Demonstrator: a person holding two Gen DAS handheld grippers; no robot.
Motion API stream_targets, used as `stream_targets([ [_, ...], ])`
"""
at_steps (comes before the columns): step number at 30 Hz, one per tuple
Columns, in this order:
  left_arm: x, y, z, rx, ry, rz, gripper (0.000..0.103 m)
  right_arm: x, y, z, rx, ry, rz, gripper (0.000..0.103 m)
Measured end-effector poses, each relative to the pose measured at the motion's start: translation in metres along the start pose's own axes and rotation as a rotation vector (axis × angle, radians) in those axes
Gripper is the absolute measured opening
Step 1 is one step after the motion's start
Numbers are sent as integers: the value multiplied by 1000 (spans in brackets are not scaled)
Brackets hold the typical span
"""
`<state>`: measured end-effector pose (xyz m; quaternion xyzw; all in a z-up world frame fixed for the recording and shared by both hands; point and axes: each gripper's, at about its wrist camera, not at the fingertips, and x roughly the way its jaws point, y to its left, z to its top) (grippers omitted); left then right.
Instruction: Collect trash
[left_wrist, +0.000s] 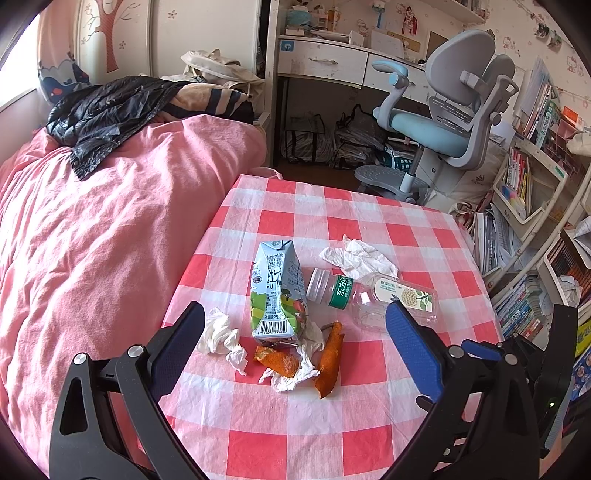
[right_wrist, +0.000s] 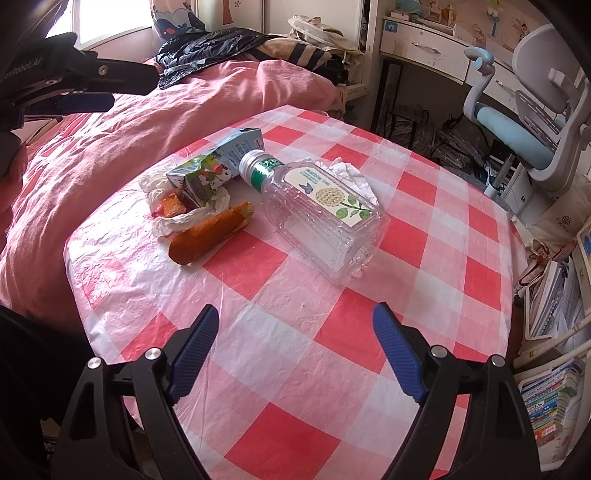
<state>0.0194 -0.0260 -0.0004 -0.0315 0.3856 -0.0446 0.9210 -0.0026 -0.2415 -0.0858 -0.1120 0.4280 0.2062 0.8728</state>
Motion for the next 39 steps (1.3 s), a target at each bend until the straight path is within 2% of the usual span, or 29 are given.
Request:
stream_targets([
  [35, 0, 0, 2, 0, 4, 1, 95, 1, 0, 0, -2, 0, -3, 82],
  [39, 0, 10, 3, -18, -10, -14, 95, 1, -1, 1, 2, -5, -4, 82],
])
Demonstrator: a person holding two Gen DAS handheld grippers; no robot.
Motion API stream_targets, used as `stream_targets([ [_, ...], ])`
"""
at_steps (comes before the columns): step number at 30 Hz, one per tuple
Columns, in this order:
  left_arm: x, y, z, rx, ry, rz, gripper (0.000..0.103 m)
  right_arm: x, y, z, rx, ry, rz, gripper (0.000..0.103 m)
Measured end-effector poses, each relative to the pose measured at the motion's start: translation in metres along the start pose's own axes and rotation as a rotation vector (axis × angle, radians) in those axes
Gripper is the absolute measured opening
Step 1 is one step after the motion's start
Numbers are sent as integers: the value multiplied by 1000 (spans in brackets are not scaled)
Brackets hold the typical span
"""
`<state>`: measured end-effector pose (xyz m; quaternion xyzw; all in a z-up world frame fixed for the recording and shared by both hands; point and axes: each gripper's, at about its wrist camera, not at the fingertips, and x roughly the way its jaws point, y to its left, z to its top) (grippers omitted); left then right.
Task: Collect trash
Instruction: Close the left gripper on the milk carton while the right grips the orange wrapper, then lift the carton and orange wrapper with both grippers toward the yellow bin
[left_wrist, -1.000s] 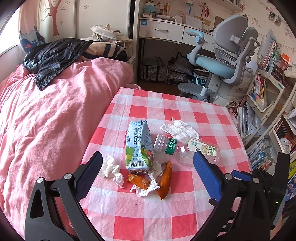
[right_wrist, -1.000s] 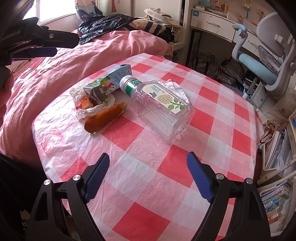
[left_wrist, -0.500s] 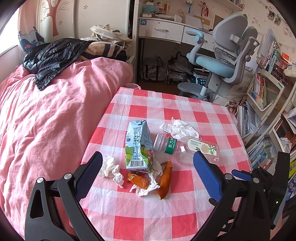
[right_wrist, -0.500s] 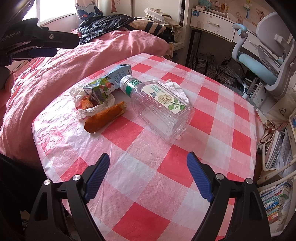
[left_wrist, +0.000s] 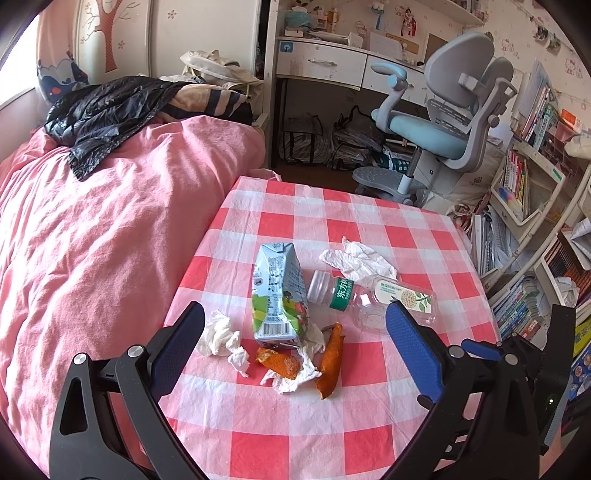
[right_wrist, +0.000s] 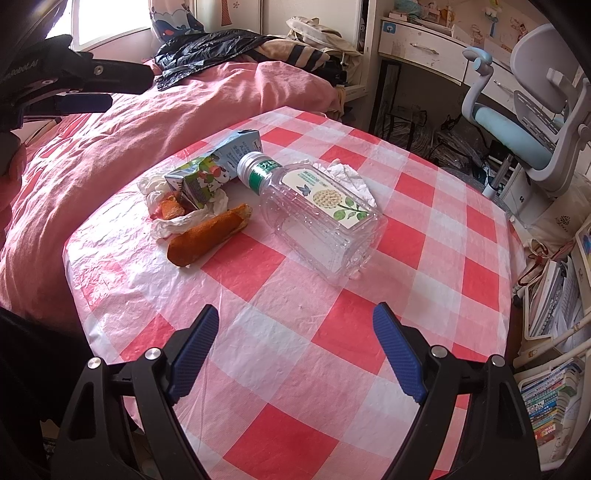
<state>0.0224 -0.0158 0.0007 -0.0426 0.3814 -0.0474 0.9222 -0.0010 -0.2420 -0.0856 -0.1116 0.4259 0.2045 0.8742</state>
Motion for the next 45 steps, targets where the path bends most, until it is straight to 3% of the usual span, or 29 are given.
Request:
stream_targets([
  [9, 10, 82, 3, -226, 31, -7, 95, -3, 2, 22, 73, -92, 31, 82],
  [12, 16, 81, 5, -201, 47, 1, 94, 6, 7, 30, 97, -97, 62, 77],
  [14, 20, 74, 2, -159, 59, 13, 92, 17, 10, 36, 122, -80, 108, 64],
  [16, 27, 71, 1, -133, 77, 38, 92, 29, 15, 42, 136, -63, 143, 58],
  [27, 89, 53, 14, -67, 206, 47, 90, 81, 35, 58, 161, 42, 190, 51],
  [33, 118, 29, 13, -5, 257, 60, 90, 85, 26, 53, 140, 85, 207, 31],
  [36, 131, 25, 12, 25, 281, 76, 77, 78, 23, 47, 87, 101, 180, 29],
  [38, 138, 28, 10, 16, 307, 26, 47, 74, 19, 42, 63, 112, 172, 29],
  [41, 133, 38, 11, -31, 302, 6, 47, 69, 7, 35, 68, 126, 199, 31],
  [45, 108, 48, 19, -78, 233, -19, 47, 61, -3, 29, 86, 125, 213, 38],
])
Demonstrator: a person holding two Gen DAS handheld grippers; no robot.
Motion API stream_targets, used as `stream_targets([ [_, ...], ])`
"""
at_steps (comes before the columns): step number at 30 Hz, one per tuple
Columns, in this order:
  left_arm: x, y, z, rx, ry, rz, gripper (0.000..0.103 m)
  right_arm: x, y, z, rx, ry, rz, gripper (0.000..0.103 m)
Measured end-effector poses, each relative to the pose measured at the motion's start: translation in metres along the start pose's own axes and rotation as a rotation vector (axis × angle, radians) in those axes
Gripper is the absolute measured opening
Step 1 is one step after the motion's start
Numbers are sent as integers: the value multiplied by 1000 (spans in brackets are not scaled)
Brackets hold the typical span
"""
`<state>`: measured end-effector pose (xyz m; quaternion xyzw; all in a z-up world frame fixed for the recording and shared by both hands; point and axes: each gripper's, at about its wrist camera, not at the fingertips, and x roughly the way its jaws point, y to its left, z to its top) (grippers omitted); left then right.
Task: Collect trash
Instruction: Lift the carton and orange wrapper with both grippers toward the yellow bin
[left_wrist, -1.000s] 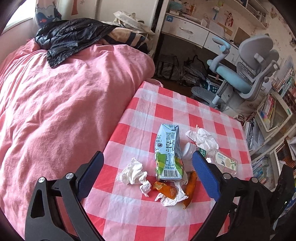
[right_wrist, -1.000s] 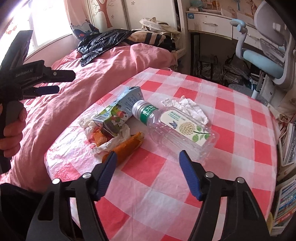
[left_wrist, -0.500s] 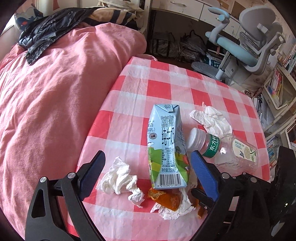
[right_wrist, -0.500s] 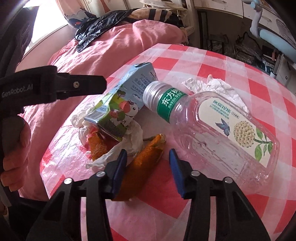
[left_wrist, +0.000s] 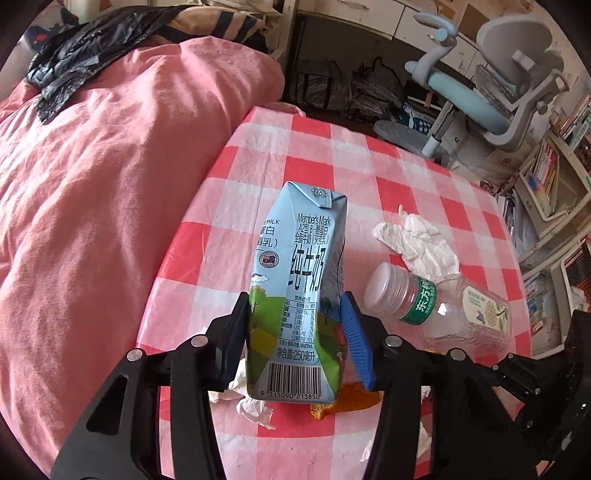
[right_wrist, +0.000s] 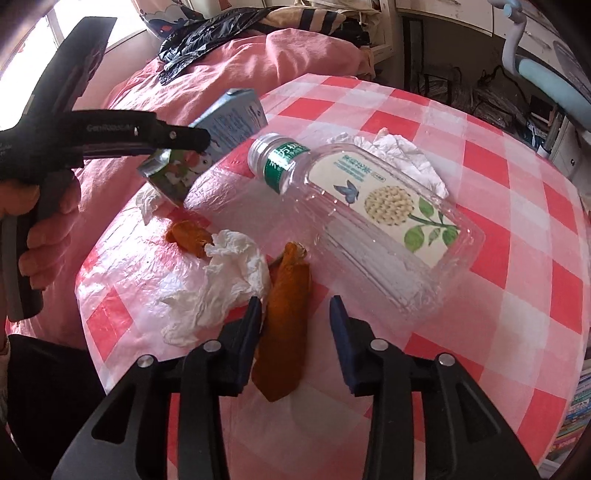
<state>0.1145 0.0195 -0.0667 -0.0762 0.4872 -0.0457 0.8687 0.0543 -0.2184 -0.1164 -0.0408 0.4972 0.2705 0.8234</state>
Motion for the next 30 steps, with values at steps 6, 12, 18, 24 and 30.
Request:
stream_targets([
  [6, -65, 1, 4, -30, -176, -58, 47, -9, 8, -9, -46, 3, -22, 22],
  [12, -80, 8, 1, -68, -200, -85, 47, -44, 1, -14, 39, -112, 41, 21],
  [18, -86, 5, -8, -70, -202, -116, 47, -69, -6, -20, 114, -191, 118, 21],
  [24, -91, -11, -12, -37, -216, -152, 47, -97, -19, -27, 137, -278, 87, 21],
  [30, -92, -53, -13, 43, -227, -189, 47, -115, -57, -44, 192, -293, -34, 21],
])
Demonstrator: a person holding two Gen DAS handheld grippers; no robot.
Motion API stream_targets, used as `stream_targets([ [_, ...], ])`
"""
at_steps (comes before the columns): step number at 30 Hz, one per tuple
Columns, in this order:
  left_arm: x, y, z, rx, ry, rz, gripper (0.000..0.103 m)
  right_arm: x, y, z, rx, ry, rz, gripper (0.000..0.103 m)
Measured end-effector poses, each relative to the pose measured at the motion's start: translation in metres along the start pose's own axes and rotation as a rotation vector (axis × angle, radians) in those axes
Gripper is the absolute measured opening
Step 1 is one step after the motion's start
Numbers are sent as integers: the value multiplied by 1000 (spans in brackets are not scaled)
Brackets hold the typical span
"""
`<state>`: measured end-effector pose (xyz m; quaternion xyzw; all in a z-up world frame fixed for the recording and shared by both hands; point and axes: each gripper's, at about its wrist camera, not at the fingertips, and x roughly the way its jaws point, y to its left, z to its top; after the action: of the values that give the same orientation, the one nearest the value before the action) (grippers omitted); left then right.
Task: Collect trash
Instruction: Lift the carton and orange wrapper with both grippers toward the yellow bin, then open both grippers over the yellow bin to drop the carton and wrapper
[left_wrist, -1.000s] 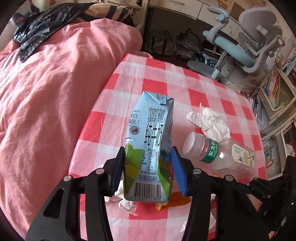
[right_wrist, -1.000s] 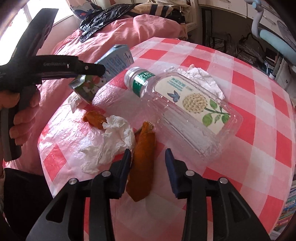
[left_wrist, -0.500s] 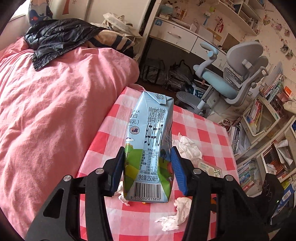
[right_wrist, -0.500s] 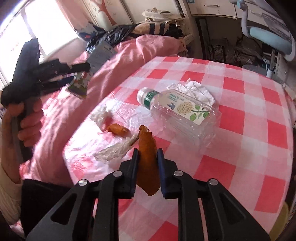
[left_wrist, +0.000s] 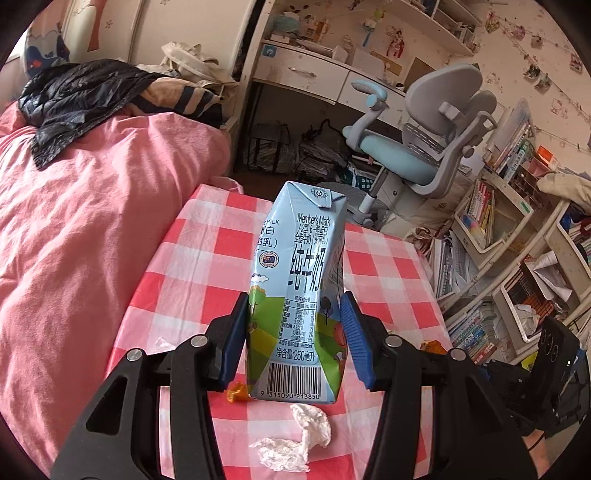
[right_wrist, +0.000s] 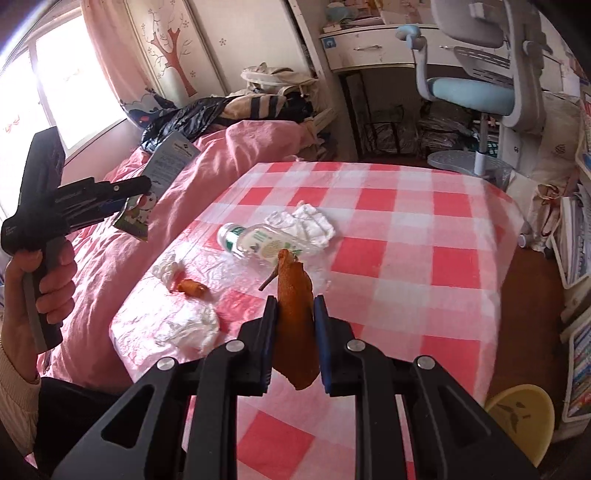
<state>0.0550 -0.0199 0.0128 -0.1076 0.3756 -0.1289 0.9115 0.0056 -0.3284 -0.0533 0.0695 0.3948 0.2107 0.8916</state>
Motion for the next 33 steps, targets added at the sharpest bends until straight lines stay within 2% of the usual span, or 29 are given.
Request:
stream_targets([
  [8, 32, -98, -17, 121, 51, -104, 47, -37, -69, -26, 65, 11, -182, 21],
  [13, 57, -180, -42, 204, 101, -211, 47, -54, -130, -61, 138, 87, -298, 21],
  [16, 72, -232, -65, 263, 140, -266, 47, -63, -170, -86, 205, 129, -333, 21],
  [19, 91, -281, -92, 313, 188, -307, 47, -69, -202, -107, 293, 164, -328, 24],
  [20, 98, -296, -102, 325, 206, -317, 47, -71, -209, -113, 313, 177, -339, 32],
  [21, 106, -312, -111, 331, 226, -327, 47, -74, -216, -118, 328, 183, -367, 34],
  [23, 125, -338, -130, 333, 266, -340, 47, -87, -231, -124, 384, 159, -403, 37],
  [26, 154, -366, -161, 312, 338, -345, 48, -114, -246, -130, 466, 61, -449, 41],
  [27, 161, -371, -169, 307, 362, -345, 50, -123, -247, -129, 480, 17, -459, 42],
  [28, 165, -375, -176, 309, 380, -335, 57, -129, -245, -128, 484, -18, -466, 46],
  [30, 161, -375, -179, 320, 367, -308, 63, -138, -239, -122, 471, -89, -462, 50],
  [33, 139, -355, -166, 320, 290, -269, 71, -139, -222, -111, 416, -152, -430, 57],
])
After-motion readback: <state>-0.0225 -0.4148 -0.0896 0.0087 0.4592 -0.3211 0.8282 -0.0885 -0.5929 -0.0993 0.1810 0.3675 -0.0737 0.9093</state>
